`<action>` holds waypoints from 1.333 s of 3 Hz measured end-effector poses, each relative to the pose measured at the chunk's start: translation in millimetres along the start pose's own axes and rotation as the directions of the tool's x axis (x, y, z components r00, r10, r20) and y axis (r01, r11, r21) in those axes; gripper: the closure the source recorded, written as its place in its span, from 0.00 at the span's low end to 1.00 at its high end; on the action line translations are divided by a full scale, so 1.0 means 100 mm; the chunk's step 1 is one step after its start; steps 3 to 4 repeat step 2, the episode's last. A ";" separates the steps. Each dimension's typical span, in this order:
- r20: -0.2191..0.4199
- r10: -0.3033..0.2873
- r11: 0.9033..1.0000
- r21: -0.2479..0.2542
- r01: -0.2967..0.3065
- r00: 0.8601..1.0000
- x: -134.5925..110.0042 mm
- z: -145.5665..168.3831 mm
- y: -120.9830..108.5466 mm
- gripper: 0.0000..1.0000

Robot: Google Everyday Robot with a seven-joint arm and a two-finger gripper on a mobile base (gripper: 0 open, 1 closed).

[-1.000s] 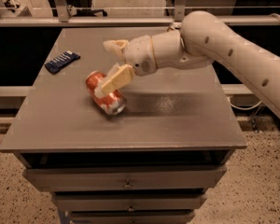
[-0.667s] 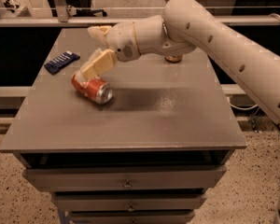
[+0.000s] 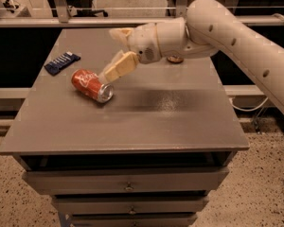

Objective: Knock coke can over

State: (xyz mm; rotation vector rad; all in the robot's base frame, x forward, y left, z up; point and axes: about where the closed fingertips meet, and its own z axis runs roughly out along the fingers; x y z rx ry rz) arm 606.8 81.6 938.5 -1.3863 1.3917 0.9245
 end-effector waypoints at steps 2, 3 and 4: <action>-0.067 0.000 0.999 0.043 0.003 0.998 0.31 -0.60 0.07 0.00; -0.067 0.000 0.999 0.043 0.003 0.998 0.31 -0.60 0.07 0.00; -0.067 0.000 0.999 0.043 0.003 0.998 0.31 -0.60 0.07 0.00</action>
Offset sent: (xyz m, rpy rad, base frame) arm -0.0087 -0.0549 -0.0113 -0.0560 -0.0100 -0.0399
